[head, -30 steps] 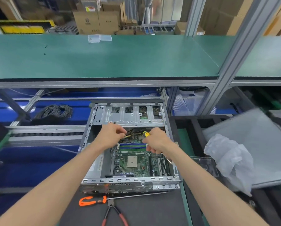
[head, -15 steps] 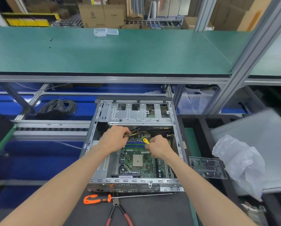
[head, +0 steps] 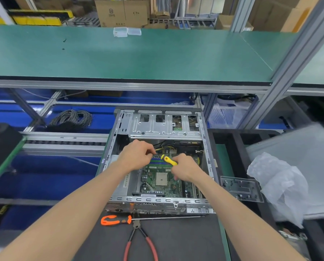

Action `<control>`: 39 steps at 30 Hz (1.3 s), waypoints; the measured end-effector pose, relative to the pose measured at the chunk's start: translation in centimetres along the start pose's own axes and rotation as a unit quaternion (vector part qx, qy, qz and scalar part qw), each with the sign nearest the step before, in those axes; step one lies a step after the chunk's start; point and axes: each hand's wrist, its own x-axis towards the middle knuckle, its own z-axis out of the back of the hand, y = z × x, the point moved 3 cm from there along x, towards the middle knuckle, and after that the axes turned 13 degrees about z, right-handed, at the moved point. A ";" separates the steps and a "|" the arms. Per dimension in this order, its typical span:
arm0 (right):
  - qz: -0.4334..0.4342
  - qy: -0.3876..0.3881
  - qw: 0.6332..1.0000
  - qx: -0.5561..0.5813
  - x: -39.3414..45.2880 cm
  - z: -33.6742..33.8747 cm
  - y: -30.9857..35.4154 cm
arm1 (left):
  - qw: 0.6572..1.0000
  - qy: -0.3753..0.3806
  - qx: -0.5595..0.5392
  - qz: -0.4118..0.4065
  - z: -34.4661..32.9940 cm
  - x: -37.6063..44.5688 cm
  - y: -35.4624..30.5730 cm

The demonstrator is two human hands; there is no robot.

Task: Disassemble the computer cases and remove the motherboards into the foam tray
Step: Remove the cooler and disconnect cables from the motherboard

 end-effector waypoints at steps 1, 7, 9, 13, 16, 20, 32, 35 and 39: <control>0.002 0.023 1.000 -0.020 0.0 -0.4 -0.2 | 1.000 -0.005 0.001 0.000 0.0 -0.1 0.1; 0.012 0.098 0.979 -0.178 -0.6 -2.0 -0.8 | 1.000 -0.008 -0.025 0.001 0.3 -0.2 0.2; 0.014 0.128 0.965 -0.227 -0.8 -2.5 -1.0 | 1.000 -0.003 -0.027 0.001 0.3 -0.3 0.2; 0.032 0.111 0.962 -0.249 -0.8 -2.3 -1.1 | 0.999 -0.005 -0.032 0.004 0.3 -0.3 0.3; 0.052 0.109 0.959 -0.257 -0.7 -2.0 -0.9 | 1.000 -0.005 -0.028 0.004 0.3 -0.2 0.3; 0.045 0.180 0.944 -0.272 -1.0 -2.5 -1.0 | 1.000 -0.002 -0.009 0.002 0.3 -0.2 0.2; 0.058 0.178 0.945 -0.268 -1.1 -2.4 -0.8 | 1.000 0.000 0.001 0.003 0.2 -0.1 0.1; 0.073 0.123 0.964 -0.223 -1.0 -2.2 -0.5 | 1.000 0.003 -0.002 0.008 0.2 -0.3 0.1; 0.085 0.060 0.982 -0.159 -1.2 -1.6 -0.1 | 0.999 0.003 -0.032 0.013 0.3 -0.5 0.3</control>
